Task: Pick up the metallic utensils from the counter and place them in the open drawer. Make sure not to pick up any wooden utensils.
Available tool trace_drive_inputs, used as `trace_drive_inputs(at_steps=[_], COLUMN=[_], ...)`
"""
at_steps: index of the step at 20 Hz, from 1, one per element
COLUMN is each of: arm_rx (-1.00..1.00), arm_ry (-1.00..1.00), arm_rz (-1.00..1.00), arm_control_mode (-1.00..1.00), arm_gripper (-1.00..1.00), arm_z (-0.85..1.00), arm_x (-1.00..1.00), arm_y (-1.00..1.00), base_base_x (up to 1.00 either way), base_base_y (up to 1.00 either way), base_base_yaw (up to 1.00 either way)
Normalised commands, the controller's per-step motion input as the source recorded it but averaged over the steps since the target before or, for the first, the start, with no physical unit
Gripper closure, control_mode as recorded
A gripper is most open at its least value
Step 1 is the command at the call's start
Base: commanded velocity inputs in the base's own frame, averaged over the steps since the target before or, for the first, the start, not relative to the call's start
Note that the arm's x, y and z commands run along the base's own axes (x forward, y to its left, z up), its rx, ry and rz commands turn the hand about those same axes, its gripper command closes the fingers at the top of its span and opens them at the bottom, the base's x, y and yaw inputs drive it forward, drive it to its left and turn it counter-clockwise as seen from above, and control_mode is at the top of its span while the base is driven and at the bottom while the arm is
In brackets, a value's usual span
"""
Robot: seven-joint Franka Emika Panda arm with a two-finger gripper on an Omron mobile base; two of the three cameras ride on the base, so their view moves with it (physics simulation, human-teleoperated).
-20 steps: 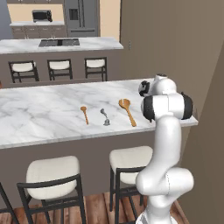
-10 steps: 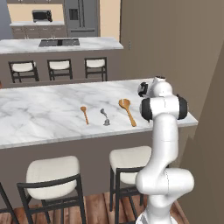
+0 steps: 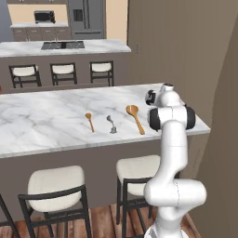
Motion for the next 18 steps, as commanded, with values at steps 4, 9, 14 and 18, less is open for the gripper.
trace_drive_inputs(at_steps=[4,9,14,18], arm_rx=[0.0,0.0,0.0,0.0], arm_ry=[0.0,0.0,0.0,0.0], arm_rz=[0.0,0.0,0.0,0.0], arm_control_mode=[-1.0,-1.0,-1.0,-1.0], arm_gripper=[-1.0,1.0,1.0,1.0], arm_z=[-0.49,-0.59,-0.78,-0.95], arm_x=[0.18,0.12,-0.03,-0.33], arm_y=[0.0,0.0,0.18,0.39], base_base_x=[0.0,0.0,0.0,0.0], base_base_y=[0.0,0.0,0.0,0.0], base_base_yaw=[0.0,0.0,0.0,0.0])
